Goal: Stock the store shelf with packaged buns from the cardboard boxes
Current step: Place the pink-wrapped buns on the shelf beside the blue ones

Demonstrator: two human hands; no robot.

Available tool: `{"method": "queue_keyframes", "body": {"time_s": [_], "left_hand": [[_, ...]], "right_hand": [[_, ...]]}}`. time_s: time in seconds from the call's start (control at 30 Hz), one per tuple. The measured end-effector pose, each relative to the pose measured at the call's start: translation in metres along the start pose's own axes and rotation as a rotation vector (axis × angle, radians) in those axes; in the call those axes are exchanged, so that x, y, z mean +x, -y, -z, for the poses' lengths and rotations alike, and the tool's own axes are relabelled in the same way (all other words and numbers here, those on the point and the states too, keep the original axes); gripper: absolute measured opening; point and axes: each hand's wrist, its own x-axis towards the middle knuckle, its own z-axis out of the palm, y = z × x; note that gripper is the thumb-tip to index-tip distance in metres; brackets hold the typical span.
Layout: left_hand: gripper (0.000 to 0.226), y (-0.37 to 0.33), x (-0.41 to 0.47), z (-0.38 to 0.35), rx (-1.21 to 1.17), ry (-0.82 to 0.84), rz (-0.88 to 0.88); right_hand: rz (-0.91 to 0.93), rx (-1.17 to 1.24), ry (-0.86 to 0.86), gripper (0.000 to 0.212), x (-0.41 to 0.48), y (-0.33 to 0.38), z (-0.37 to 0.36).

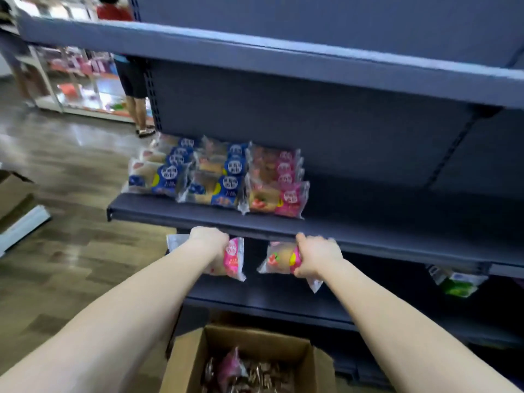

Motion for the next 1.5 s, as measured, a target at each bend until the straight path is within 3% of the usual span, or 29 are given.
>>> {"method": "queue_keyframes", "body": {"time_s": [0.13, 0.43, 0.73, 0.87, 1.07, 1.2, 1.37, 1.5], "left_hand": [[0.033, 0.008, -0.006, 0.023, 0.029, 0.096, -0.038], [0.046, 0.001, 0.001, 0.083, -0.013, -0.176, -0.144], [0.048, -0.037, 0.023, 0.114, -0.024, -0.25, -0.218], [0.062, -0.067, 0.029, 0.121, -0.091, -0.262, -0.266], [0.096, -0.13, 0.046, 0.121, -0.22, -0.219, -0.35], [0.092, -0.175, 0.069, 0.121, -0.352, -0.197, -0.344], [0.08, -0.225, 0.09, 0.119, -0.264, -0.441, -0.223], [0.081, -0.246, 0.107, 0.121, -0.283, -0.509, -0.162]], "right_hand": [[0.031, -0.07, 0.027, 0.051, -0.008, -0.004, 0.02], [0.05, -0.166, 0.068, 0.064, -0.01, -0.014, 0.068], [-0.144, 0.058, -0.085, 0.054, -0.034, -0.083, 0.097], [-0.227, 0.024, -0.19, 0.057, -0.04, -0.113, 0.084], [-0.312, 0.029, -0.189, 0.057, -0.034, -0.146, 0.055], [-0.403, 0.076, -0.241, 0.059, -0.024, -0.171, 0.038], [-0.513, 0.167, -0.221, 0.063, -0.013, -0.204, 0.006], [-0.509, 0.164, -0.213, 0.059, -0.002, -0.223, -0.007]]}}
